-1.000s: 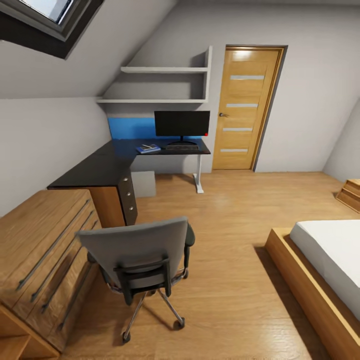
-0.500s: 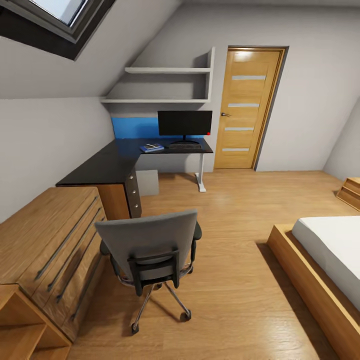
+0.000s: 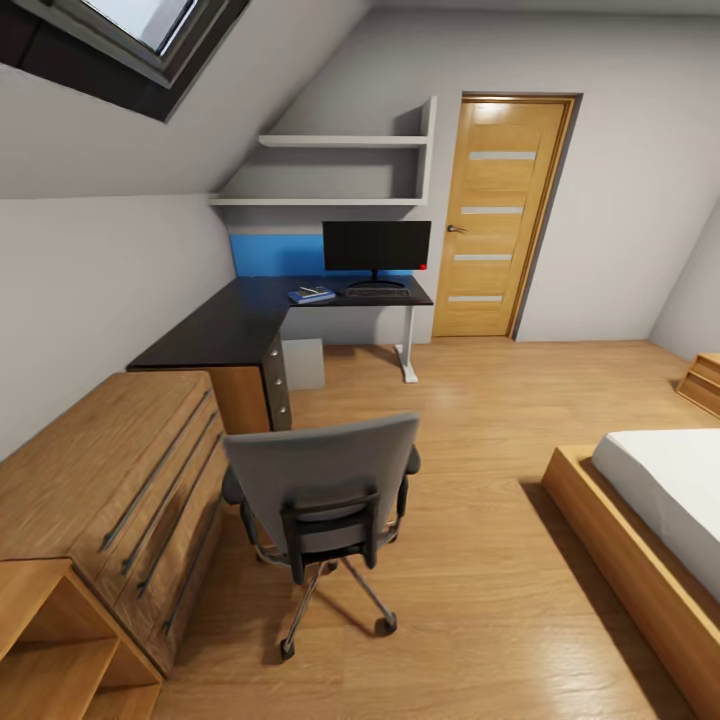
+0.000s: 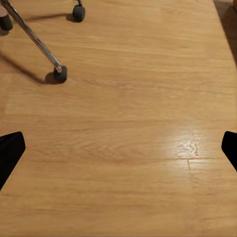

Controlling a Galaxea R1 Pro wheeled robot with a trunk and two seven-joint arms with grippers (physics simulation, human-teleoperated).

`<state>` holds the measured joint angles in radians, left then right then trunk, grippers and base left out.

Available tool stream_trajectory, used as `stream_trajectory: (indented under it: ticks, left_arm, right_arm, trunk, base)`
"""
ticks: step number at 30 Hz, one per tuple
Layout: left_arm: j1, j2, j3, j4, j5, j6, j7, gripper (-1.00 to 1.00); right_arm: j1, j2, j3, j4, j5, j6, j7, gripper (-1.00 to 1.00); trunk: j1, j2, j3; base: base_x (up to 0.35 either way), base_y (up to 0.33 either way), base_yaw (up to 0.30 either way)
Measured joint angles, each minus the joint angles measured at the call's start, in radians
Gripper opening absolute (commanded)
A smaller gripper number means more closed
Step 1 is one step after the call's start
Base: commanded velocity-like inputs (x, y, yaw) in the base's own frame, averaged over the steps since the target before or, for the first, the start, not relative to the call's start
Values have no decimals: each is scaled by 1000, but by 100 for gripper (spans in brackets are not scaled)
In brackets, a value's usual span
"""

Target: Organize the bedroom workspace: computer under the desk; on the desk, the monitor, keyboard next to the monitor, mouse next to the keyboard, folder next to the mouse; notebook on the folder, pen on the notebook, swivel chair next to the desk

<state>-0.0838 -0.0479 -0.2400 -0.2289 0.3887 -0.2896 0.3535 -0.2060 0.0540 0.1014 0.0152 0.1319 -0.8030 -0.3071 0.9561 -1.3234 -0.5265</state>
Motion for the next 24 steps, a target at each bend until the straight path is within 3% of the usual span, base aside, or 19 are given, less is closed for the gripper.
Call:
stream_trajectory:
  ticks: [17, 24]
  left_arm:
    - [0, 0, 0, 0, 0, 0, 0, 100]
    - [0, 0, 0, 0, 0, 0, 0, 100]
  right_arm:
    - [0, 1, 0, 0, 0, 0, 0, 100]
    - [0, 1, 0, 0, 0, 0, 0, 100]
  trunk:
    - [0, 0, 0]
    - [0, 0, 0]
  base:
    - [-6, 20, 0]
    - [0, 172, 0]
